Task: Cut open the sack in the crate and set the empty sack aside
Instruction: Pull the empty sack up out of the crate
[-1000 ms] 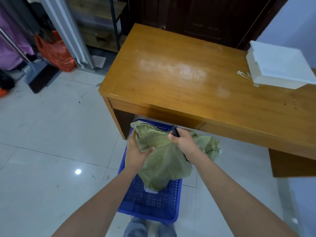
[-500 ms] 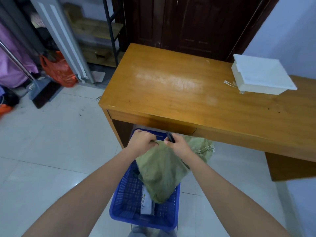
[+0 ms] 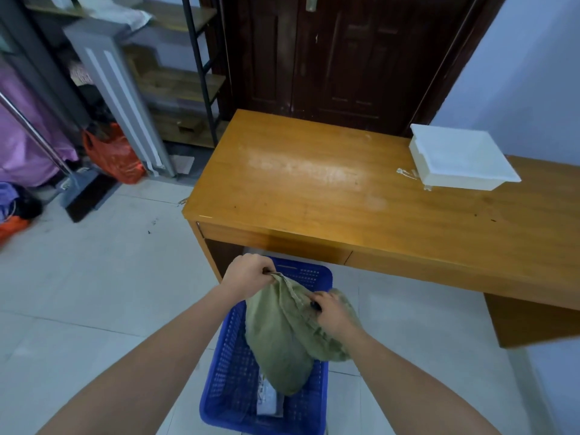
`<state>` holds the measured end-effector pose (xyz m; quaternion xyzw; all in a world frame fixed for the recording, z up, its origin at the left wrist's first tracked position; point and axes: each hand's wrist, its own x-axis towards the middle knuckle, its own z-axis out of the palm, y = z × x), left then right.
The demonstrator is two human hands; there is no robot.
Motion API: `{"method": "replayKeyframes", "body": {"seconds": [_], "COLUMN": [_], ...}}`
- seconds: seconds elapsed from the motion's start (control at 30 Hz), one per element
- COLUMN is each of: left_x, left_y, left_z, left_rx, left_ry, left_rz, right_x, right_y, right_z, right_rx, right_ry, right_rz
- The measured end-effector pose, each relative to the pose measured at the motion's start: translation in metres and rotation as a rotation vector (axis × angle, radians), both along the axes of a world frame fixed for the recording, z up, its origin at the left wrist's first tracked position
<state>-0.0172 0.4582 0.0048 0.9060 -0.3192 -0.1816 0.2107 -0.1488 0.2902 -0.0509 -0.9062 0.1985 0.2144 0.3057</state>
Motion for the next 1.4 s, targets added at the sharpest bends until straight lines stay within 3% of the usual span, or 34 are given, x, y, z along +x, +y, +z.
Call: {"method": "replayKeyframes", "body": {"seconds": [0.23, 0.4, 0.57, 0.73, 0.9, 1.0, 1.07, 1.17, 1.3, 1.4], "left_x": [0.007, 0.025, 0.044, 0.053, 0.05, 0.048, 0.046, 0.043, 0.042, 0.055], "left_y": [-0.012, -0.023, -0.031, -0.034, -0.04, -0.04, -0.039, -0.034, -0.029, -0.02], "left_z": [0.026, 0.055, 0.097, 0.131, 0.152, 0.153, 0.151, 0.149, 0.16, 0.181], "left_rx": [-0.048, -0.135, -0.206, -0.154, -0.22, -0.258, -0.263, -0.231, -0.114, -0.317], "left_ry": [0.099, 0.183, 0.231, 0.269, 0.24, 0.237, 0.236, 0.247, 0.119, -0.055], "left_rz": [0.026, 0.056, 0.055, -0.022, -0.069, -0.063, -0.059, -0.066, -0.105, 0.04], "right_x": [0.011, 0.034, 0.056, 0.065, 0.058, 0.05, 0.043, 0.037, 0.048, 0.058], "right_y": [-0.012, -0.035, -0.05, -0.057, -0.059, -0.057, -0.053, -0.051, -0.059, -0.068], "right_z": [0.025, 0.054, 0.093, 0.127, 0.16, 0.161, 0.154, 0.137, 0.144, 0.176], "right_rx": [-0.248, -0.151, -0.264, -0.282, -0.403, -0.127, -0.065, -0.266, -0.439, -0.435], "right_ry": [-0.082, -0.159, -0.254, -0.309, -0.637, -0.49, -0.323, -0.211, -0.252, -0.444], "right_rz": [-0.098, -0.127, -0.07, -0.092, -0.236, -0.228, -0.143, -0.01, -0.058, -0.186]}}
